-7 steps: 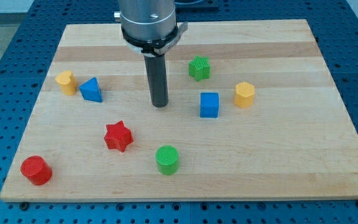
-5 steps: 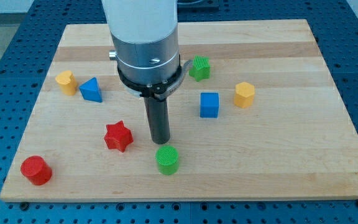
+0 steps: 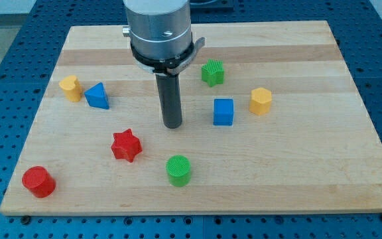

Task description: Slide the green star towards top right

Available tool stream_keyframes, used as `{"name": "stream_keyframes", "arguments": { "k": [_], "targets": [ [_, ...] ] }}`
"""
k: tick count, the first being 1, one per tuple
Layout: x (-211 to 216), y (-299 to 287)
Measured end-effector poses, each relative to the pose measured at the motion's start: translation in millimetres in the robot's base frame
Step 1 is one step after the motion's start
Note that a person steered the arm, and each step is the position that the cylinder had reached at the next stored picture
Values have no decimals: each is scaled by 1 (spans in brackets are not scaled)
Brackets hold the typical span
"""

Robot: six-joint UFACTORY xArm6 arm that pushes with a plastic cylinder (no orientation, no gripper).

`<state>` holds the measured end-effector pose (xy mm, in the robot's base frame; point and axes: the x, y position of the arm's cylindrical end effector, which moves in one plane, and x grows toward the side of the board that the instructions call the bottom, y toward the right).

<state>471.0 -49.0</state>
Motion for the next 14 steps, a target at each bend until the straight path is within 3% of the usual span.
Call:
{"name": "stream_keyframes", "arguments": {
  "k": [1,4,7,8,9,10,11,14],
  "targets": [
    [0,-4],
    [0,-96],
    [16,-19],
    [-19,-19],
    [-92,-18],
    [-83,-21],
    [-7,-32],
    [4,-33]
  ]
}}
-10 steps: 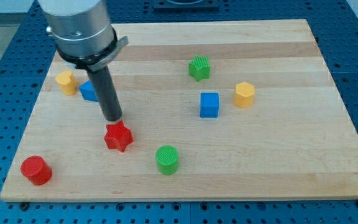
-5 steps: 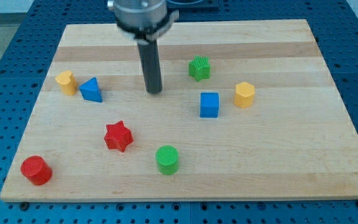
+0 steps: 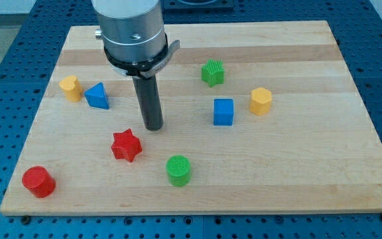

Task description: Slide the green star towards top right

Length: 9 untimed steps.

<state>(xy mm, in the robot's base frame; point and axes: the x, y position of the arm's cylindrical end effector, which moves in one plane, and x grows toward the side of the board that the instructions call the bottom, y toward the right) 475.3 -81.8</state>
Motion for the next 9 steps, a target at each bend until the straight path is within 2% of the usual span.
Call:
{"name": "stream_keyframes", "arguments": {
  "k": [2,3,4,5,6,7,8,9],
  "targets": [
    [0,2],
    [-37,36],
    [-46,51],
    [-81,63],
    [-99,72],
    [-99,72],
    [-127,131],
    [-130,137]
  ]
}}
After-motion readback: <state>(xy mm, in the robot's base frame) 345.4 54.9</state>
